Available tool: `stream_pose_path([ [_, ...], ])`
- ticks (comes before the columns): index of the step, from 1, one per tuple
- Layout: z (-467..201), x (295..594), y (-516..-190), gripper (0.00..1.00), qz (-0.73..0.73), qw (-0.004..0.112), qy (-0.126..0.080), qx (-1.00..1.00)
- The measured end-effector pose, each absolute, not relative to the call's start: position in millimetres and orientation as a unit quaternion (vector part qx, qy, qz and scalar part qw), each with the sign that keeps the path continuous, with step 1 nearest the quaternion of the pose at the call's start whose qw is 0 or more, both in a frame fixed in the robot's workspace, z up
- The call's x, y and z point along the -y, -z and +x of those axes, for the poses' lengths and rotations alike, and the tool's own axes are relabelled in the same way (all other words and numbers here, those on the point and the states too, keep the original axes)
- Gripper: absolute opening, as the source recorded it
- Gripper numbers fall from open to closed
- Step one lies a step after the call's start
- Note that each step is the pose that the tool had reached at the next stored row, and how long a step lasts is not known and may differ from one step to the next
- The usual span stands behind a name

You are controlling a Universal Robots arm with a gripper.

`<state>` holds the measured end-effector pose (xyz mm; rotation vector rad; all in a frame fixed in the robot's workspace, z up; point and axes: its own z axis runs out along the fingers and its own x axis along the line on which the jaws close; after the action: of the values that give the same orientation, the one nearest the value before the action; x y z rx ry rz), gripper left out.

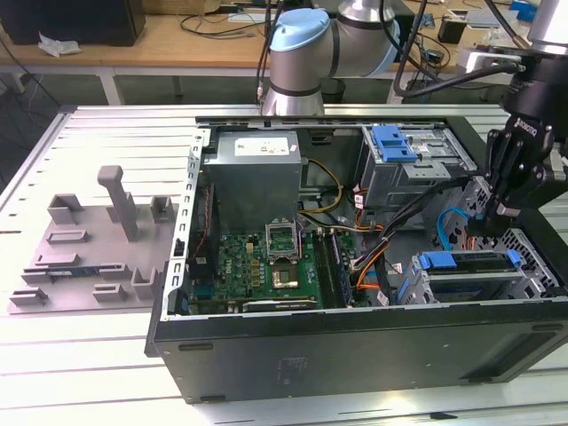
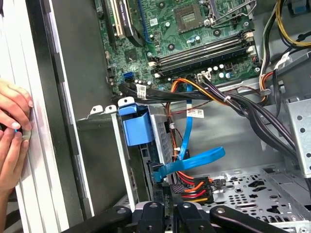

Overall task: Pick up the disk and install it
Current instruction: 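Insert the first disk wire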

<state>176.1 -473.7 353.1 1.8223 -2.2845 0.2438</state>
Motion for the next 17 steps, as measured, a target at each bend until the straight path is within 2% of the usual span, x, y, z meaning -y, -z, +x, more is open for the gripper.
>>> stream_pose_path([
  [12,171.2,478.5,-354.7,0.17,0.652,0.095,-0.084,0.748],
  [17,167.9,483.2,-354.6,0.17,0.657,0.081,-0.076,0.746],
])
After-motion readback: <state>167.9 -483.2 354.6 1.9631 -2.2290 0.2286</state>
